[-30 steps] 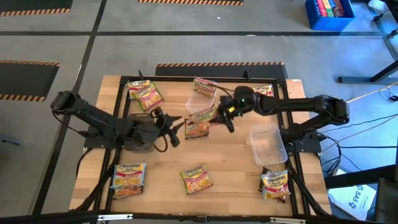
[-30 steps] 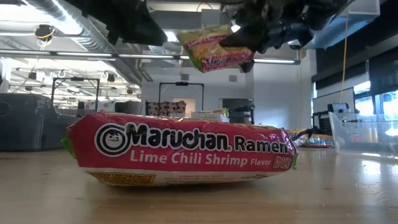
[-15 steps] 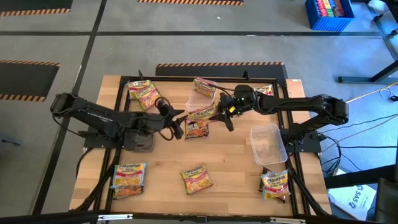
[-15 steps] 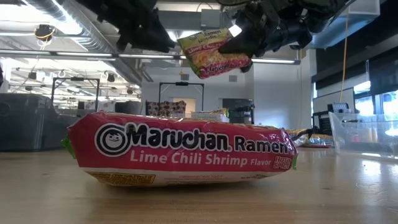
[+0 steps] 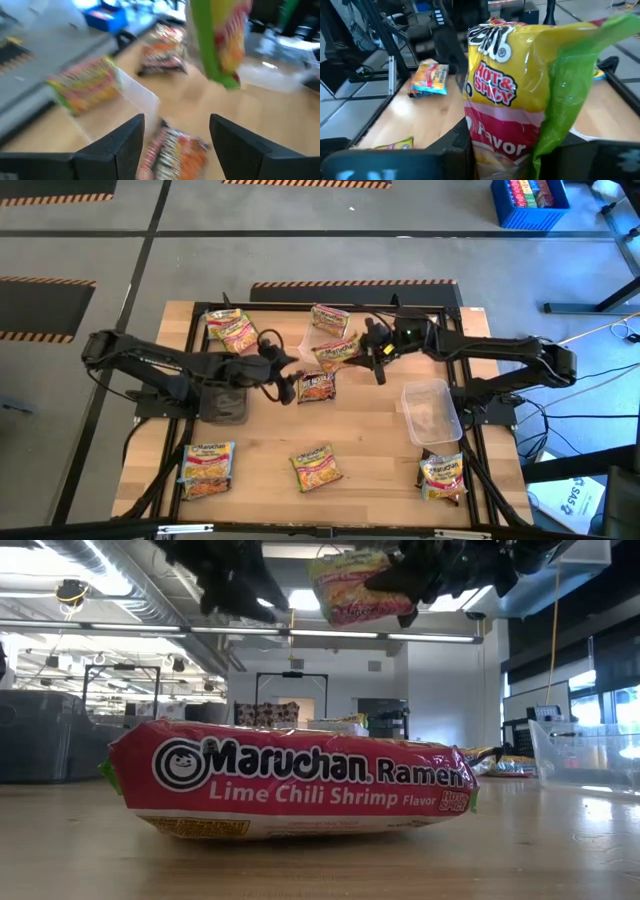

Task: Sort Maruchan noodles
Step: Put the bottom green noodle pack into the top transparent bin

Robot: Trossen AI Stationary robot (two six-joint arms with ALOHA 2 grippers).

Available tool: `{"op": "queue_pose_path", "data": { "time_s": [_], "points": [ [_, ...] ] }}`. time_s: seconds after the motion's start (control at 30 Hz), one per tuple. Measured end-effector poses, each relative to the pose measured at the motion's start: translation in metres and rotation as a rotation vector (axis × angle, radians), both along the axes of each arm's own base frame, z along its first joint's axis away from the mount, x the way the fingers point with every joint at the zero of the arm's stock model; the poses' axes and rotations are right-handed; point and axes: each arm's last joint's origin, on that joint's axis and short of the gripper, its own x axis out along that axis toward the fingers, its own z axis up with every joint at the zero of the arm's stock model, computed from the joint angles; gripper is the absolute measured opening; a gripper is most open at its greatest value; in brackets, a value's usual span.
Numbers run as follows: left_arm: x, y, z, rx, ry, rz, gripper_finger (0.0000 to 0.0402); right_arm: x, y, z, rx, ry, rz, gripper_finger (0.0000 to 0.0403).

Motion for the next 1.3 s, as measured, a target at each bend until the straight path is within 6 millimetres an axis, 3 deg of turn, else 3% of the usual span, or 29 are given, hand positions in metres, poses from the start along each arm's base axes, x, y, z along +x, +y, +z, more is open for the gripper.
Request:
{"op": "queue_pose_path", "data": {
  "time_s": [0.2,0.33,0.53,0.73,1.0,1.3],
  "points": [
    [0.002,-0.017,-0.026,-0.079,-0.082,-0.188,0.0220,0.014,0.025,-0.010,-0.001,0.030,0.051,0.0108],
    [0.000,-0.025,-0.029,-0.027,-0.168,-0.239,0.0220,0.018,0.047,-0.009,-0.035,0.021,0.023,0.0108],
    [0.001,-0.027,-0.025,-0.032,-0.202,-0.243,0.0220,0.023,0.063,-0.004,-0.100,-0.045,-0.020,0.0108],
    [0.001,-0.025,-0.023,0.005,-0.191,-0.209,0.0223,0.026,0.065,-0.006,-0.097,-0.056,-0.004,0.0108],
    [0.001,-0.024,-0.023,-0.009,-0.210,-0.146,0.0263,0.034,0.065,-0.016,-0.105,-0.035,-0.001,0.0108],
    [0.005,-0.024,-0.021,-0.035,-0.255,-0.189,0.0274,0.052,0.065,-0.024,-0.121,-0.157,0.037,0.0108]
  ]
}}
